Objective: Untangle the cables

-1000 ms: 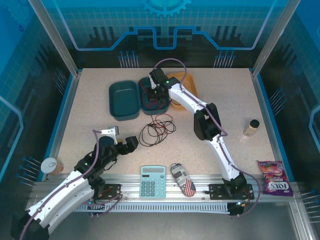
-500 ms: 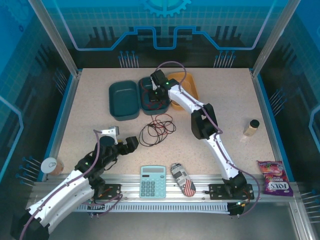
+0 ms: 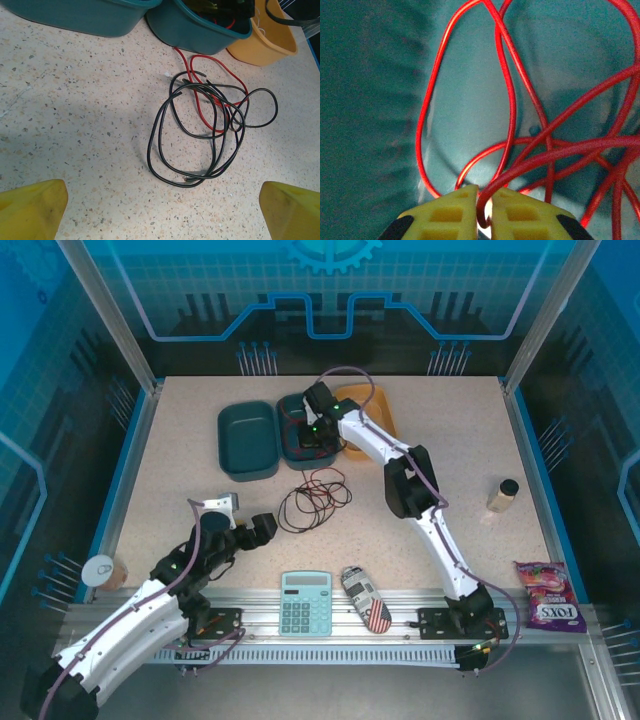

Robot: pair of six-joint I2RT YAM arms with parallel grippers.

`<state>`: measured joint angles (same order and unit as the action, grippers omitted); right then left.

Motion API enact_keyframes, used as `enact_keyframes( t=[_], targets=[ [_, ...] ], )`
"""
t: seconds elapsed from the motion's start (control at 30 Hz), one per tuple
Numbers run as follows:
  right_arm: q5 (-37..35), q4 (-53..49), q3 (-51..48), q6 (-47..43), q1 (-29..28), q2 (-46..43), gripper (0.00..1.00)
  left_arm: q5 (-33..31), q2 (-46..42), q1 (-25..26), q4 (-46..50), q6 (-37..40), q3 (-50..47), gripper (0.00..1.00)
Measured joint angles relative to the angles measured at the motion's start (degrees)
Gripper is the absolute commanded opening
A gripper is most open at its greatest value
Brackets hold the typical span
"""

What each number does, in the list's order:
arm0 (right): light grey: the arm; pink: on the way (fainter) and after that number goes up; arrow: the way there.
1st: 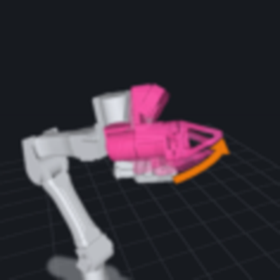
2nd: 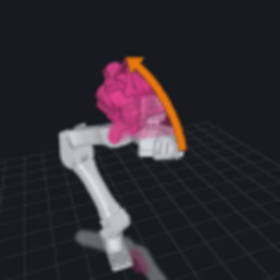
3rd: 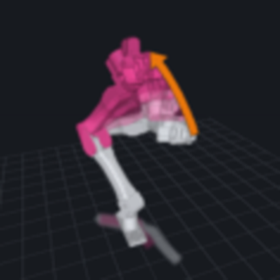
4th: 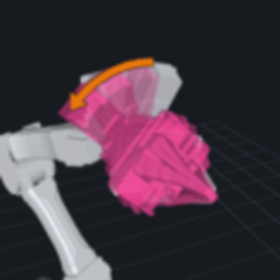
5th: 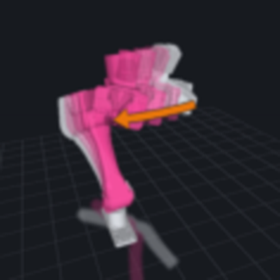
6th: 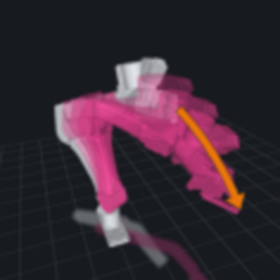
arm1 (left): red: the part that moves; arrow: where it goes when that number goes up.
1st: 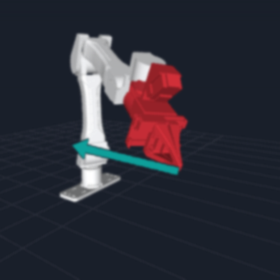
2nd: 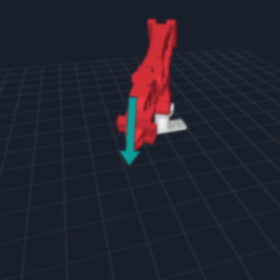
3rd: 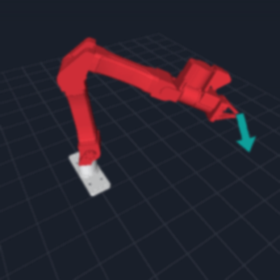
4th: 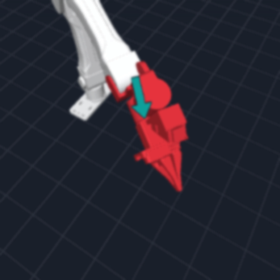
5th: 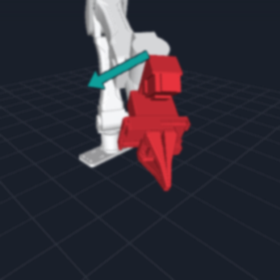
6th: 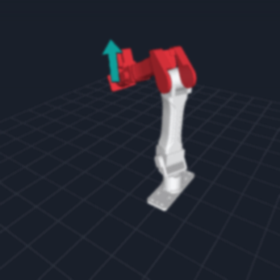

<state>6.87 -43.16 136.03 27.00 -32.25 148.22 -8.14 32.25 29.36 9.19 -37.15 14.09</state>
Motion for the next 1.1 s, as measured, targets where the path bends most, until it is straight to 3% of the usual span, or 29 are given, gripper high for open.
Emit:
enact_keyframes(
  t=[0.37, 0.7, 1.1],
  targets=[
    [-1.95, -2.23, -1.25, -1.77, -1.46, -8.26, 0.44, 0.02, 0.00, 0.00, -0.02, 0.00, 0.02, 0.99],
    [-7.63, -6.36, -2.16, -2.91, -2.21, -11.87, 0.50, 0.04, 0.00, 0.00, -0.02, -0.02, 0.02, 0.99],
    [-16.15, -0.46, -33.05, 0.04, -5.20, -38.93, 0.47, 1.60, 4.98, -0.07, -1.99, -0.07, 0.59, 0.99]
  ],
)
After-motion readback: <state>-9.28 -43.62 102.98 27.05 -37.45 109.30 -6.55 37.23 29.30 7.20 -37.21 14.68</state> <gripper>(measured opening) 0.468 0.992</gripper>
